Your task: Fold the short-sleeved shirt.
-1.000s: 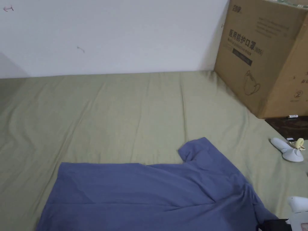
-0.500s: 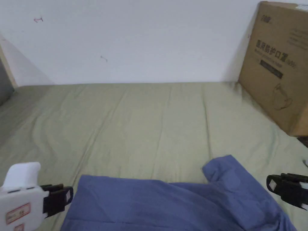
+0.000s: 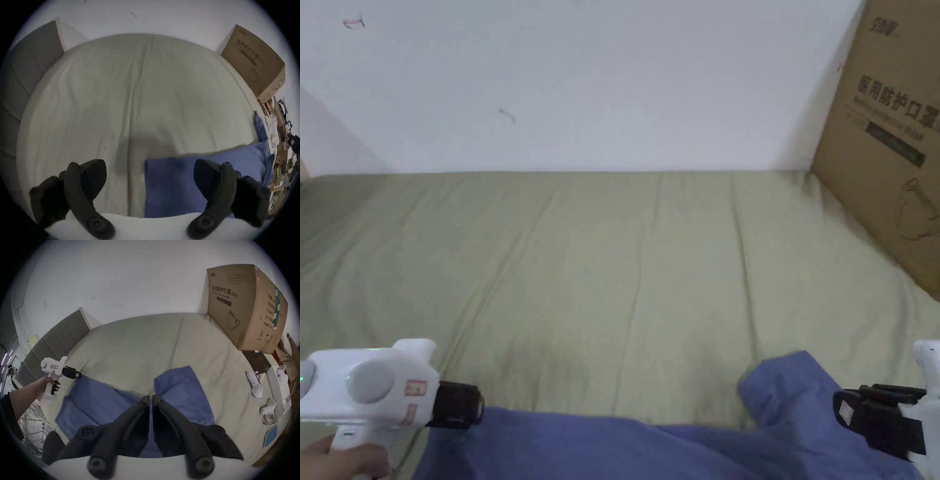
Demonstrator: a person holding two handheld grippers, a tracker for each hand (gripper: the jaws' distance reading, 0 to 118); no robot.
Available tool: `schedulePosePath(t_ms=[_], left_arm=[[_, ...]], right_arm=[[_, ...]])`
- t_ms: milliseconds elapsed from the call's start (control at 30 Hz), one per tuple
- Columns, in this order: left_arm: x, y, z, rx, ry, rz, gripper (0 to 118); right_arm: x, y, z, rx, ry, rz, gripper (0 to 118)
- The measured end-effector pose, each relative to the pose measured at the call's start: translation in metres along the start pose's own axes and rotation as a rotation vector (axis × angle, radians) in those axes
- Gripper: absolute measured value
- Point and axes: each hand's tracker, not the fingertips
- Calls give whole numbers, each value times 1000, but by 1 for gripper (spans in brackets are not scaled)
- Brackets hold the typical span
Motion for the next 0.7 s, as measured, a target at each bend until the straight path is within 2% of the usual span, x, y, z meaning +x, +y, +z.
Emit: schedulePosePath(t_ms=[67, 100, 133, 200, 233, 267, 300, 333, 367, 433, 533, 567, 600, 633, 667, 700], left_arm=[[12, -15, -8, -50, -74, -41, 109], [20, -22, -4, -1, 16, -160, 108], [30, -27, 6, 33, 27, -216, 102], [27, -31, 21, 50, -4, -174, 76], [23, -32, 28, 61, 11, -162, 48], [22, -27, 43, 76, -41, -133, 4], [20, -28, 51, 77, -91, -87, 4], [17, -30, 61, 105, -79, -66, 4], [15, -32, 72, 120, -104, -34, 4], [17, -30, 96, 153, -123, -11, 4], [26, -37, 119, 184, -113, -57, 4], [29, -39, 124, 184, -106, -70, 4], [31, -40, 126, 181, -107, -76, 4], [33, -41, 127, 172, -114, -75, 4], [35, -41, 128, 166, -110, -78, 4], [34, -40, 126, 160, -104, -84, 4]], right_arm=[[14, 0, -11, -21, -42, -8, 4], [22, 1, -18, -26, -64, -16, 4], [32, 3, -26, -29, -76, -23, 4], [60, 6, -49, -47, -100, -44, 7], [71, 10, -60, -68, -125, -76, 11], [82, 14, -72, -98, -127, -116, 37], [94, 19, -88, -142, -120, -170, 69], [104, 23, -104, -183, -126, -214, 98], [114, 27, -121, -219, -142, -255, 116], [128, 35, -150, -257, -170, -272, 116], [133, 44, -192, -343, -212, -204, 115], [130, 42, -202, -377, -209, -183, 108], [128, 40, -209, -400, -222, -169, 96], [125, 39, -212, -425, -230, -159, 93], [119, 38, -211, -438, -246, -130, 77], [111, 39, -202, -385, -258, -81, 61]])
